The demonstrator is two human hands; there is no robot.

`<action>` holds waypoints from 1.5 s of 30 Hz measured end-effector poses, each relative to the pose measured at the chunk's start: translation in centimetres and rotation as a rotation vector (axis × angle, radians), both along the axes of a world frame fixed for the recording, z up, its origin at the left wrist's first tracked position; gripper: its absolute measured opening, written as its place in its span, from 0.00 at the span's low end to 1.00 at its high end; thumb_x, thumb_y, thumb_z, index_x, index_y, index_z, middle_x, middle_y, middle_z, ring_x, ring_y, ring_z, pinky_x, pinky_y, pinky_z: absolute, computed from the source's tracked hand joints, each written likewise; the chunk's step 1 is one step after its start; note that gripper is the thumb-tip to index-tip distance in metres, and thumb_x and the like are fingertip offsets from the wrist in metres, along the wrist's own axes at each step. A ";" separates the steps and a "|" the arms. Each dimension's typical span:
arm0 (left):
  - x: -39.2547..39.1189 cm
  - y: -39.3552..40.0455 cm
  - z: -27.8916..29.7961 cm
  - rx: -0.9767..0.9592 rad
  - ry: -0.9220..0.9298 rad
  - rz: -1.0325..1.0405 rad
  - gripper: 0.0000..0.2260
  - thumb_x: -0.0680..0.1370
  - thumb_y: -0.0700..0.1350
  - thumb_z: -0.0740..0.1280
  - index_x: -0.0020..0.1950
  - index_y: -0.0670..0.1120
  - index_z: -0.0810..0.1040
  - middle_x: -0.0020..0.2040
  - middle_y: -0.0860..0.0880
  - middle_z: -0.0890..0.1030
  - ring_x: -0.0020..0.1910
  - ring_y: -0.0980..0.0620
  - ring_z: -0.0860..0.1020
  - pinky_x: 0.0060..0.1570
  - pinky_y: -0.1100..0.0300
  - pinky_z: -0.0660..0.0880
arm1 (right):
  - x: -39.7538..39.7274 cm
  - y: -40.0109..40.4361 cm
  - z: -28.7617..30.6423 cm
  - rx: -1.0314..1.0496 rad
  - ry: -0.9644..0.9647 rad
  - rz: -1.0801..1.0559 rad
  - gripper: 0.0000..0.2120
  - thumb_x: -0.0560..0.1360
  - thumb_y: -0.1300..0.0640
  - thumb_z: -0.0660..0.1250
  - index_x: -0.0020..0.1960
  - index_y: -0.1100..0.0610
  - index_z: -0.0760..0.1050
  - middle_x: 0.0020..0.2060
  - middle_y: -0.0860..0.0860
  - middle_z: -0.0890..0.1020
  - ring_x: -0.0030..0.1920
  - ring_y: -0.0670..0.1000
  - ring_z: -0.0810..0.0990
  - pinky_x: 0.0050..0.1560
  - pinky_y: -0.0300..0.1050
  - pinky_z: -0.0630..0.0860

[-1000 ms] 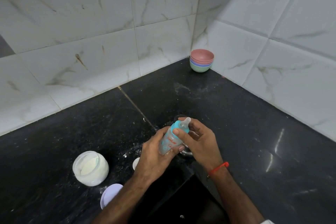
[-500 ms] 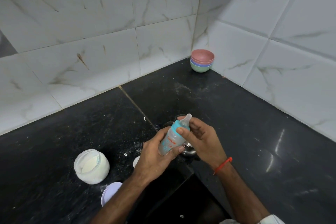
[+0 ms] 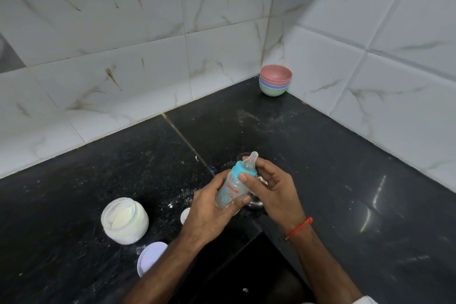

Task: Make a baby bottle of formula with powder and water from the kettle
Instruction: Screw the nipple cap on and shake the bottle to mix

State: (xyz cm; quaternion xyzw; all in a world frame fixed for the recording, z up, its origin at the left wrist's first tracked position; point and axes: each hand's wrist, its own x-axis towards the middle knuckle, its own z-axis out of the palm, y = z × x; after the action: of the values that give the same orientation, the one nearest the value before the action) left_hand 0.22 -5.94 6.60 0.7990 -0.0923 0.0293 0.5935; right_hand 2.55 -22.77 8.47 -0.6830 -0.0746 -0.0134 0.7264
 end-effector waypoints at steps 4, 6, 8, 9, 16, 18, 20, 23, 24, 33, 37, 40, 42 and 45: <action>-0.2 0.2 0.2 0.036 -0.018 -0.005 0.22 0.72 0.60 0.74 0.64 0.69 0.72 0.58 0.70 0.81 0.56 0.63 0.82 0.51 0.69 0.79 | -0.3 1.0 -0.5 -0.090 -0.011 -0.101 0.18 0.71 0.53 0.78 0.58 0.57 0.80 0.55 0.53 0.85 0.57 0.53 0.85 0.55 0.55 0.84; -0.2 0.3 0.2 0.047 -0.029 -0.004 0.22 0.71 0.63 0.73 0.63 0.71 0.71 0.58 0.71 0.80 0.56 0.64 0.82 0.51 0.69 0.80 | -0.3 1.1 -0.6 -0.126 -0.029 -0.126 0.17 0.72 0.53 0.78 0.57 0.56 0.80 0.53 0.52 0.85 0.56 0.52 0.85 0.56 0.56 0.84; -0.1 0.3 0.2 0.042 -0.034 0.009 0.24 0.71 0.64 0.74 0.64 0.71 0.71 0.58 0.69 0.81 0.56 0.62 0.83 0.51 0.68 0.80 | -0.2 0.9 -0.4 -0.116 -0.026 -0.100 0.18 0.72 0.53 0.77 0.59 0.56 0.80 0.55 0.52 0.85 0.58 0.53 0.85 0.56 0.55 0.84; -0.1 0.3 0.2 0.034 -0.029 0.021 0.24 0.71 0.64 0.75 0.64 0.70 0.71 0.58 0.67 0.82 0.55 0.62 0.83 0.51 0.68 0.80 | -0.2 0.9 -0.2 -0.089 -0.011 -0.064 0.18 0.74 0.54 0.76 0.62 0.56 0.79 0.57 0.53 0.85 0.59 0.53 0.84 0.56 0.53 0.84; 0.3 0.2 0.5 0.012 -0.013 0.063 0.24 0.71 0.61 0.74 0.64 0.68 0.71 0.57 0.72 0.80 0.56 0.68 0.81 0.51 0.74 0.77 | -1.0 0.3 0.4 0.090 -0.014 -0.135 0.14 0.80 0.56 0.65 0.64 0.56 0.79 0.57 0.55 0.85 0.60 0.57 0.83 0.63 0.61 0.79; 0.2 0.2 0.5 0.008 0.002 0.052 0.24 0.71 0.61 0.74 0.64 0.69 0.70 0.57 0.72 0.80 0.56 0.68 0.81 0.52 0.74 0.77 | -0.8 -0.1 0.2 0.068 -0.016 -0.190 0.13 0.78 0.55 0.67 0.62 0.53 0.80 0.56 0.55 0.84 0.59 0.56 0.83 0.62 0.61 0.79; 0.1 0.2 0.4 0.020 0.001 0.029 0.24 0.71 0.61 0.74 0.65 0.69 0.71 0.58 0.69 0.82 0.56 0.65 0.82 0.52 0.71 0.78 | -0.8 0.0 0.5 0.091 -0.016 -0.076 0.19 0.79 0.59 0.68 0.69 0.52 0.75 0.63 0.52 0.82 0.65 0.51 0.80 0.65 0.53 0.79; 0.1 0.1 0.6 0.025 -0.015 -0.002 0.23 0.72 0.58 0.75 0.65 0.69 0.71 0.57 0.70 0.82 0.55 0.64 0.83 0.51 0.71 0.78 | -0.3 0.0 1.3 0.102 0.014 0.087 0.23 0.80 0.67 0.67 0.74 0.58 0.70 0.65 0.56 0.82 0.66 0.54 0.81 0.64 0.50 0.80; 0.0 0.1 0.7 0.025 -0.025 -0.010 0.23 0.72 0.58 0.74 0.65 0.69 0.71 0.58 0.70 0.81 0.55 0.64 0.82 0.51 0.71 0.78 | -0.1 0.0 1.4 0.085 0.008 0.083 0.22 0.80 0.67 0.66 0.73 0.59 0.71 0.63 0.57 0.84 0.64 0.55 0.82 0.62 0.51 0.81; 0.4 0.5 0.5 -0.051 0.024 -0.080 0.25 0.71 0.61 0.75 0.67 0.64 0.74 0.59 0.62 0.84 0.57 0.59 0.84 0.55 0.62 0.81 | 0.4 -0.9 1.6 0.061 -0.021 0.204 0.24 0.77 0.69 0.69 0.72 0.61 0.72 0.65 0.58 0.82 0.67 0.57 0.80 0.64 0.51 0.80; 0.5 0.5 0.8 0.042 -0.081 -0.007 0.24 0.72 0.61 0.75 0.66 0.70 0.74 0.58 0.62 0.84 0.56 0.55 0.84 0.55 0.59 0.81 | 0.0 0.2 1.8 0.115 -0.005 0.072 0.21 0.73 0.68 0.74 0.65 0.61 0.78 0.60 0.56 0.85 0.62 0.56 0.84 0.59 0.52 0.83; 0.5 0.2 0.3 0.113 -0.157 0.075 0.25 0.74 0.62 0.74 0.69 0.65 0.74 0.59 0.61 0.83 0.58 0.53 0.82 0.57 0.52 0.81 | -0.6 2.0 1.3 0.080 0.015 -0.139 0.19 0.71 0.66 0.78 0.60 0.59 0.80 0.54 0.54 0.86 0.57 0.53 0.86 0.54 0.49 0.84; 0.2 0.1 0.3 0.095 -0.165 0.074 0.25 0.73 0.62 0.74 0.69 0.68 0.73 0.60 0.63 0.83 0.59 0.55 0.82 0.57 0.56 0.81 | -0.7 2.5 1.1 0.026 0.001 -0.181 0.20 0.70 0.59 0.80 0.60 0.55 0.78 0.53 0.51 0.85 0.55 0.51 0.85 0.52 0.48 0.84; -0.1 0.0 0.6 0.009 -0.128 0.036 0.24 0.73 0.57 0.77 0.64 0.75 0.73 0.58 0.65 0.84 0.56 0.60 0.83 0.54 0.66 0.80 | -0.5 1.6 1.0 0.070 -0.041 -0.004 0.24 0.74 0.58 0.76 0.68 0.51 0.73 0.60 0.51 0.82 0.61 0.56 0.81 0.58 0.54 0.82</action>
State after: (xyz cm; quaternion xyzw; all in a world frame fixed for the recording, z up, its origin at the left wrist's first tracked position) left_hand 0.14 -5.96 7.20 0.7995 -0.1158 0.0907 0.5823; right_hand 2.07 -21.13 9.42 -0.6568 -0.0877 -0.0316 0.7483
